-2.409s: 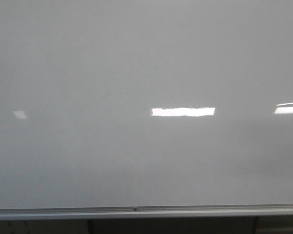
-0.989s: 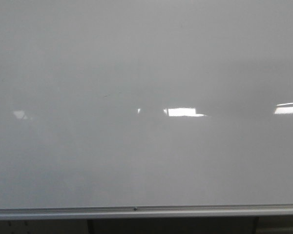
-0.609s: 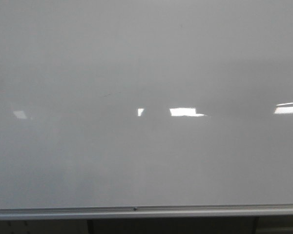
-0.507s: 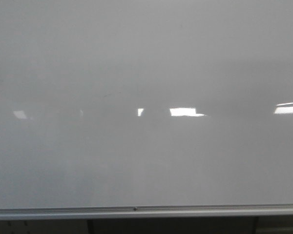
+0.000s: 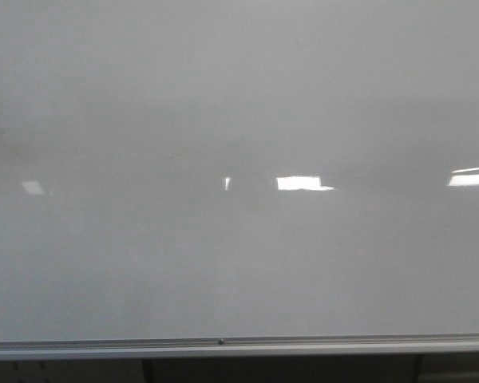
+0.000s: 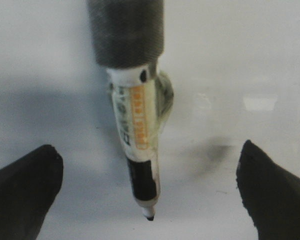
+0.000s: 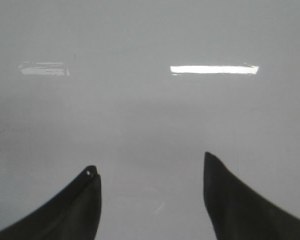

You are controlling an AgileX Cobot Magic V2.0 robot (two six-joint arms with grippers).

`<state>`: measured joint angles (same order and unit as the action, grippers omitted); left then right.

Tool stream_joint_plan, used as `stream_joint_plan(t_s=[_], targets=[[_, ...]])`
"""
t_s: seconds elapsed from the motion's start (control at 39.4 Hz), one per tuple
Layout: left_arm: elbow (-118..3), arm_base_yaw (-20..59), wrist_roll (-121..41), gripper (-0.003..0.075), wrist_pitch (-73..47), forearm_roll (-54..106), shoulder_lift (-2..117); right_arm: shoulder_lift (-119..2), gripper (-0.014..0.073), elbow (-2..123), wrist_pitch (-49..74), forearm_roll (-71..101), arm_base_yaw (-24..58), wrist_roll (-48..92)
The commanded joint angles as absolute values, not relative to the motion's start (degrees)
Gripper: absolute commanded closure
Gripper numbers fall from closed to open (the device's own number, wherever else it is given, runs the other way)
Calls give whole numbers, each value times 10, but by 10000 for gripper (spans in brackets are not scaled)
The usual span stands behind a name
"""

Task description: Write number 0 on whiteboard

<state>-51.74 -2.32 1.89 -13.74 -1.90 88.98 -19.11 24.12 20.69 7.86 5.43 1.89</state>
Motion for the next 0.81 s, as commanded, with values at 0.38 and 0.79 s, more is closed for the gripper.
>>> stream_joint_plan(t_s=[0.38, 0.79], targets=[[-538, -22, 27, 349, -86, -14, 883, -199, 118, 261, 166, 82, 55, 19], [-538, -23, 27, 738, -59, -14, 883, -199, 118, 261, 166, 82, 55, 19]])
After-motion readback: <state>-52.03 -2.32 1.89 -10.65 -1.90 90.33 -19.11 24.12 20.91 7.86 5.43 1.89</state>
